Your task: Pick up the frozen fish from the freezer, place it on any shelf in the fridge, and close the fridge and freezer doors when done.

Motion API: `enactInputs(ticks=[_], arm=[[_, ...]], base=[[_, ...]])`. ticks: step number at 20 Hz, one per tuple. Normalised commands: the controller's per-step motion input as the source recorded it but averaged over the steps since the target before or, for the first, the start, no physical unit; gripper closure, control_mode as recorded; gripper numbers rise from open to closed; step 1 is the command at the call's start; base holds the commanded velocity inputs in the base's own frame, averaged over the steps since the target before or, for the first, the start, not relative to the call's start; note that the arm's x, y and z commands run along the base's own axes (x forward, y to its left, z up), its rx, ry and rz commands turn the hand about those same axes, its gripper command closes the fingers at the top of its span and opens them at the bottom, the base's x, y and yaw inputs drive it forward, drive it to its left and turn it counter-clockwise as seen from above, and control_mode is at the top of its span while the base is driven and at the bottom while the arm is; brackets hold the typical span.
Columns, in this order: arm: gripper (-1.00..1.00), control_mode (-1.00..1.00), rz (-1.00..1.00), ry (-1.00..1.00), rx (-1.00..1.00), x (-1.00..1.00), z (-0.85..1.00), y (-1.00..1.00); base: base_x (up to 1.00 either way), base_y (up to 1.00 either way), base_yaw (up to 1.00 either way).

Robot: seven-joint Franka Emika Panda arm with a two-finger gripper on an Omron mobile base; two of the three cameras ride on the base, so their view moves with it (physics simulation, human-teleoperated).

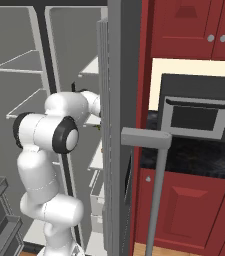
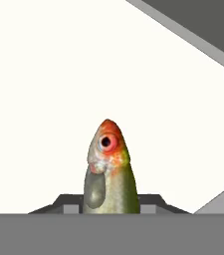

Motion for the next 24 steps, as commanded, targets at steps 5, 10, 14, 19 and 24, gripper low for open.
enactInputs(ticks=[5, 10, 14, 19, 24], arm=[[1.00, -1.00, -0.01, -0.22, 0.00, -1.00, 0.96, 0.07], [1.00, -1.00, 0.00, -0.01, 0.00, -1.00, 1.00, 0.11], [1.00, -1.00, 0.00, 0.00, 0.00, -1.00, 1.00, 0.04], [1.00, -1.00, 0.00, 0.00, 0.00, -1.00, 0.85, 0.05], [1.00, -1.00, 0.13, -0.29, -0.03, -1.00, 0.06, 0.24]], base=[[0.00, 0.00, 0.00], [0.00, 0.00, 0.00], [0.00, 0.00, 0.00], [0.00, 0.00, 0.00], [0.00, 0.00, 0.00]])
